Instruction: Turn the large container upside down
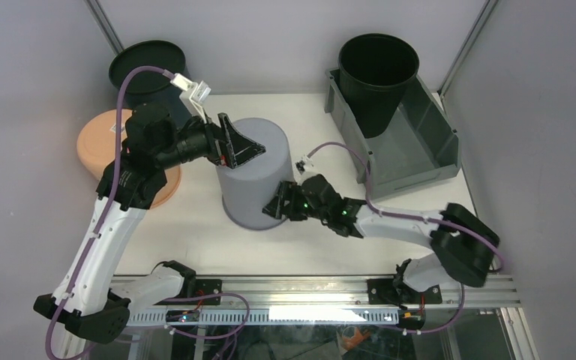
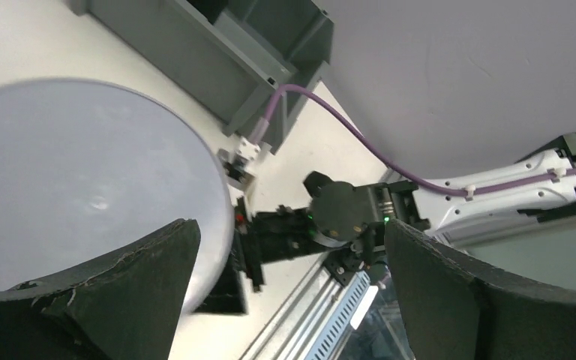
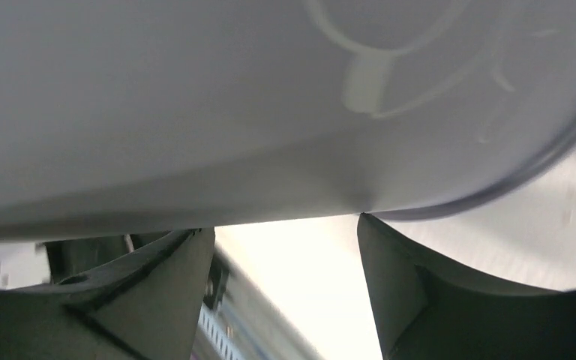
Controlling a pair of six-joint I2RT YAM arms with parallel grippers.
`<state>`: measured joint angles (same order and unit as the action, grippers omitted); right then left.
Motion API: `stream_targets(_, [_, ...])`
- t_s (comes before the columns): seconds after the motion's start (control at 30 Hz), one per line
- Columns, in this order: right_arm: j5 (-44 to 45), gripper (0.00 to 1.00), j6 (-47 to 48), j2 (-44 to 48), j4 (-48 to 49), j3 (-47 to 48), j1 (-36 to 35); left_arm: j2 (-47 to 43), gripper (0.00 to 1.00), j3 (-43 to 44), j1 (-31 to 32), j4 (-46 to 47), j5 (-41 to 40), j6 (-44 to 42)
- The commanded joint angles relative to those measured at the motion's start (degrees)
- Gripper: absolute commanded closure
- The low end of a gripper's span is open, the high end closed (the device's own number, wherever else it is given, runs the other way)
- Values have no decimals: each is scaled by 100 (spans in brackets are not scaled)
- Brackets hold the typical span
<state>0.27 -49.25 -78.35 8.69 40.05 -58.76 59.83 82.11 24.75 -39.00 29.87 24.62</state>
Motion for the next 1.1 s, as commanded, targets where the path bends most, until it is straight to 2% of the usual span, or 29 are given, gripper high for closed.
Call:
stream_targets(0.0, [29, 27, 174, -1073, 1240, 1224, 559, -358, 1, 55, 14, 0, -639, 223])
stream_targets(0.23, [-293, 27, -132, -3109, 1250, 3702, 1067, -604, 1, 475, 12, -413, -1806, 485])
stream_targets(0.3, [-378, 27, -323, -3397, 1370, 3951, 994, -643, 1, 591, 13, -578, -2120, 528])
stream_targets(0.43, [-380, 27, -428, -3483, 1772, 3718, 633, -542, 1, 683, 12, -1039, -2880, 594])
stream_targets(0.53, [-391, 27, -494, -3680, 2233, 3585, 260, -367, 1, 688, 18, -1176, -2878, 566])
stream_targets(0.7, [-391, 27, -494, -4396, 2494, 4227, 23, -264, 1, 691, 12, -1170, -2621, 554])
stream_targets(0.8, [-391, 27, -494, -4771, 2556, 4663, 67, -389, 1, 639, 12, -1173, -2658, 615])
stream_targets(0.97, [-207, 27, -539, -5552, 2050, 5927, 372, -547, 1, 593, 13, -1188, -2547, 735])
stream_targets(1.0, [162, 26, -1137, -5725, 1966, 6165, 462, -575, 1, 574, 16, -1188, -2498, 777])
stream_targets(1.07, [210, 26, -1367, -6056, 1847, 6690, 677, -644, 1, 534, 17, -1186, -2444, 813])
